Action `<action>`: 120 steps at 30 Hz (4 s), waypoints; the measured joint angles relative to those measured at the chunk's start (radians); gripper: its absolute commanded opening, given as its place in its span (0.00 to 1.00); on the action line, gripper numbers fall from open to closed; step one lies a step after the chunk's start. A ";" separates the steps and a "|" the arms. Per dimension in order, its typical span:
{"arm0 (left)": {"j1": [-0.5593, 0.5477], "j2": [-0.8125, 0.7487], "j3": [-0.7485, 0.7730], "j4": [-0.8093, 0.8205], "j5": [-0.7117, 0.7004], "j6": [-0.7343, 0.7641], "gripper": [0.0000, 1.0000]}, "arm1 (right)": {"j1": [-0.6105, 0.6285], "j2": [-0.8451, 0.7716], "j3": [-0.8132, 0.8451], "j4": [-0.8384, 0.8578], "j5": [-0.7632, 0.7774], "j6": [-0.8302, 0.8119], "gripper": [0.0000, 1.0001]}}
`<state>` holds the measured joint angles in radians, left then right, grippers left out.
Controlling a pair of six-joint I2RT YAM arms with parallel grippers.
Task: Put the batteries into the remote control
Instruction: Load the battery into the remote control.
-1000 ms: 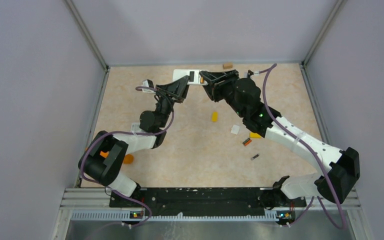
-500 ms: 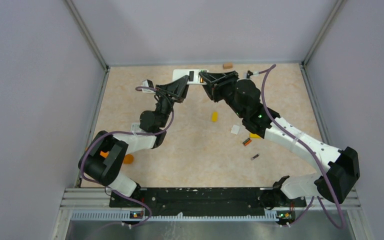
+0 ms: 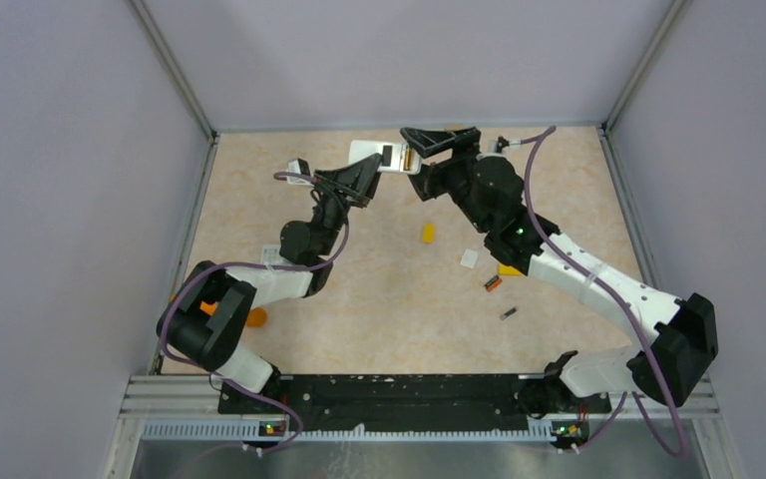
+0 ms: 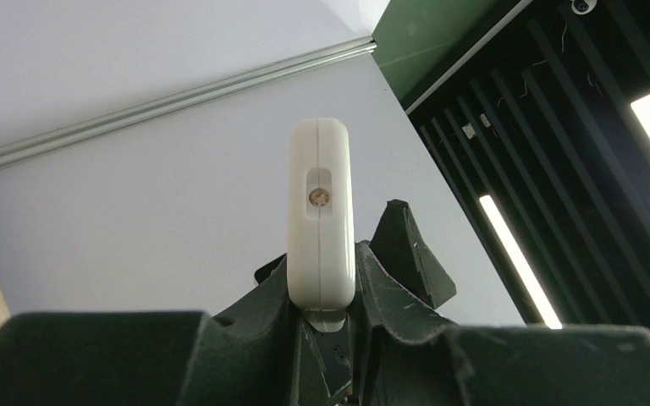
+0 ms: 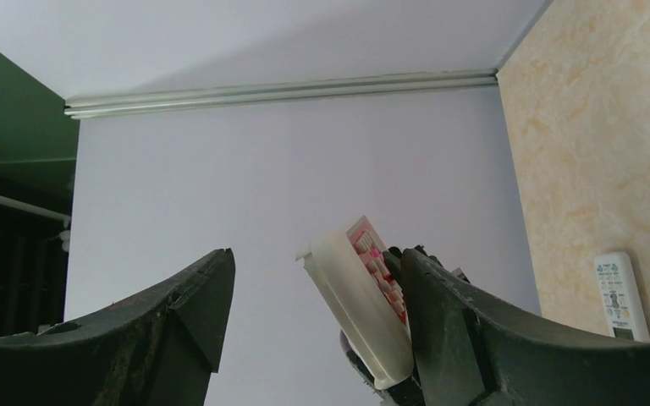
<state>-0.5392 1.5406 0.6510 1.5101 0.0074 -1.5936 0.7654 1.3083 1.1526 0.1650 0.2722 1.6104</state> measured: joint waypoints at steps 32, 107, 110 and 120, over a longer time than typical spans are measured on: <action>0.001 -0.008 0.021 -0.049 0.023 -0.003 0.00 | -0.056 0.000 -0.042 0.041 -0.119 -0.022 0.11; 0.100 -0.190 0.067 -0.402 0.655 0.106 0.00 | -0.226 -0.253 -0.328 0.187 -0.763 -0.807 0.62; 0.099 -0.190 0.093 -0.447 0.715 0.125 0.00 | -0.226 -0.274 -0.328 0.142 -0.747 -0.854 0.83; 0.099 -0.187 0.170 -0.609 0.986 0.282 0.00 | -0.226 -0.337 -0.273 0.017 -0.860 -0.961 0.84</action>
<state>-0.4400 1.3540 0.8211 0.9009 0.9939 -1.3117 0.5392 0.9714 0.8795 0.1822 -0.5880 0.6498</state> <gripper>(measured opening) 0.251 0.854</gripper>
